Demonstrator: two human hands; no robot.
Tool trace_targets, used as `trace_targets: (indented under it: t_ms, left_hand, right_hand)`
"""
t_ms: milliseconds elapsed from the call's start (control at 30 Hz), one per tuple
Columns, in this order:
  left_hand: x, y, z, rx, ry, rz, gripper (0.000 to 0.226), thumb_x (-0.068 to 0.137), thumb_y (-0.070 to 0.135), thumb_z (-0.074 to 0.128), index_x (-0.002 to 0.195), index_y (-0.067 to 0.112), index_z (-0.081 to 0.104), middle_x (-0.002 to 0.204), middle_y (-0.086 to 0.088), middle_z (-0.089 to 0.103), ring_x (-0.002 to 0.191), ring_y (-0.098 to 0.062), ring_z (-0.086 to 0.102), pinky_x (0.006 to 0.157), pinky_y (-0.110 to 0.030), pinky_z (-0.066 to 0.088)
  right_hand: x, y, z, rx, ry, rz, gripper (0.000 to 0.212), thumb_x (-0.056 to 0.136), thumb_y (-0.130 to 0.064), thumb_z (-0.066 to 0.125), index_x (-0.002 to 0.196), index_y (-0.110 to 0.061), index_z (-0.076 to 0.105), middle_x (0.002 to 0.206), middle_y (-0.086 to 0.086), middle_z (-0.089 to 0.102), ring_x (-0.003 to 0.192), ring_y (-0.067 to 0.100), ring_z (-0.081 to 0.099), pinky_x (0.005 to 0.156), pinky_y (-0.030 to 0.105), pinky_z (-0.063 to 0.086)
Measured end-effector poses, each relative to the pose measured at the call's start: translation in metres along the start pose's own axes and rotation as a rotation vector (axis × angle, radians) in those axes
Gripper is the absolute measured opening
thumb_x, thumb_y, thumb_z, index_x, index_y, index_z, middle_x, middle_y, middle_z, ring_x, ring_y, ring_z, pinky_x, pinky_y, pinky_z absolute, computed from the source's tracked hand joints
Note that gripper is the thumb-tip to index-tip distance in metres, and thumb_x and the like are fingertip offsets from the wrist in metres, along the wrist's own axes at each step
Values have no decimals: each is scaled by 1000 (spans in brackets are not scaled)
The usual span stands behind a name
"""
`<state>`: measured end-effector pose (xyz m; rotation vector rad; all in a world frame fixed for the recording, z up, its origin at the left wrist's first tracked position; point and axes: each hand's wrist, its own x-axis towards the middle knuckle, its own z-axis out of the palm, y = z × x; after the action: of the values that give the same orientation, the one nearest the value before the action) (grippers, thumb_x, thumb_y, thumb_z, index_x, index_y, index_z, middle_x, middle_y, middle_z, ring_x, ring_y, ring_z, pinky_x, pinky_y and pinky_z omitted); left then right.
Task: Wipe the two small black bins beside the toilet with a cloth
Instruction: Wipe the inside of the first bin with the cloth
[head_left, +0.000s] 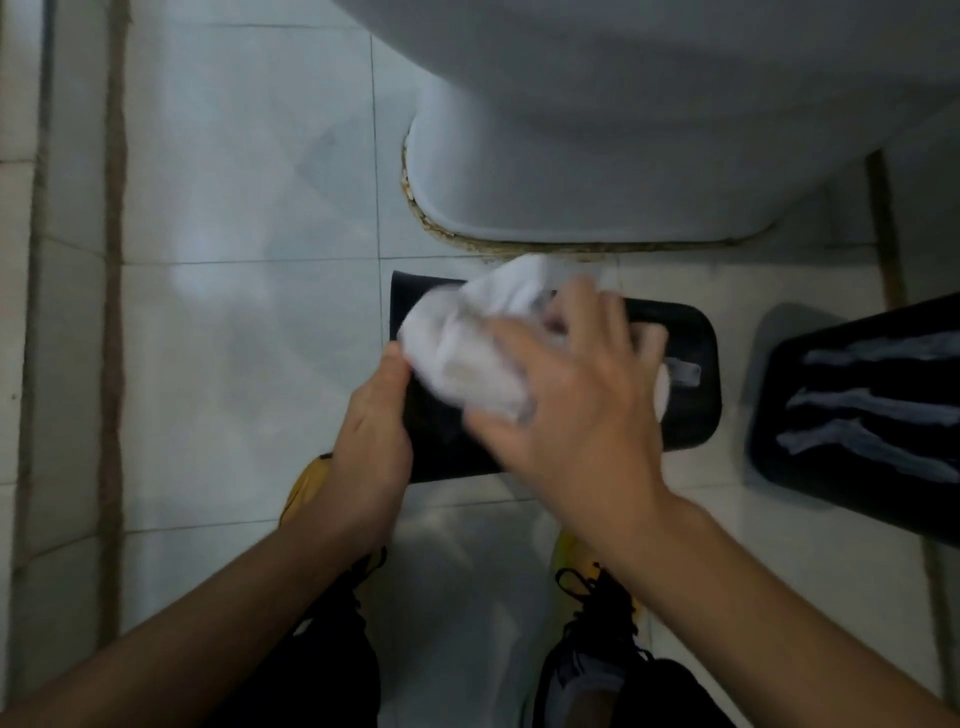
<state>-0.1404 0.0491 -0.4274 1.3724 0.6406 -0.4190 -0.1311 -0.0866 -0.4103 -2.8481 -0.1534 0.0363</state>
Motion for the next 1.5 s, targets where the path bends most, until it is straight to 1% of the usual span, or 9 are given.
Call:
trace_targets:
  t_ms: [133,367,600,767,867,1000,1167,1300,1500]
  left_hand:
    - [3,-1,-7,36,-29,-1,24,103,12,39,85,8,55,65,3,62,63,-1,63,62,-14,51]
    - [8,-2,0,-2,20,-57,40,104,40,32,93,25,68,80,12,76,77,-4,72,61,-14,55]
    - [6,-1,-2,102,35,-16,37,105,25,37,77,16,58,57,15,67,57,4,65,57,-14,52]
    - [1,-7,-4,57,24,-86,44,102,48,33,100,23,69,97,5,75,92,-10,71,93,-38,54]
    - [4,-7,-1,50,67,-65,42,102,50,32,101,27,67,101,8,73,96,-9,69,100,-40,50]
    - [6,-12,0,31,12,-29,42,105,39,32,97,24,70,96,7,76,96,-13,71,93,-36,53]
    - [9,-23,-19,108,86,-6,21,101,1,43,111,-5,60,95,-5,68,94,-31,66,69,-22,53]
    - [3,-7,-3,152,46,43,43,105,38,31,93,20,69,85,10,76,83,-4,71,74,-23,55]
    - [7,-11,-2,151,51,19,44,103,48,29,96,27,66,97,8,73,96,-9,68,96,-39,53]
  right_hand:
    - [-24,-10,10,61,-20,-208,43,77,-60,65,108,-30,70,98,5,50,90,28,51,78,46,38]
    - [9,3,2,-35,9,190,46,76,-57,54,112,-29,63,108,7,45,97,28,47,80,45,37]
    - [-29,-3,11,3,3,-177,45,79,-62,61,111,-30,67,102,6,49,93,26,50,80,43,33]
    - [-14,68,-1,-11,91,407,53,71,-57,50,115,-29,61,111,6,42,104,31,47,87,44,31]
    - [-8,80,-3,6,132,521,48,73,-55,49,111,-29,62,110,5,40,104,31,46,86,42,31]
    - [-14,26,3,31,122,195,48,68,-52,61,108,-26,68,104,11,50,95,32,49,79,43,37]
    - [-10,-2,12,130,38,-222,42,75,-55,72,107,-28,71,103,6,52,92,27,48,76,43,39]
    - [-7,47,5,123,71,75,50,73,-55,59,115,-30,65,107,5,47,96,27,46,79,43,42]
    - [0,67,-3,-1,103,370,47,73,-54,56,111,-27,66,110,4,44,103,30,45,85,40,34]
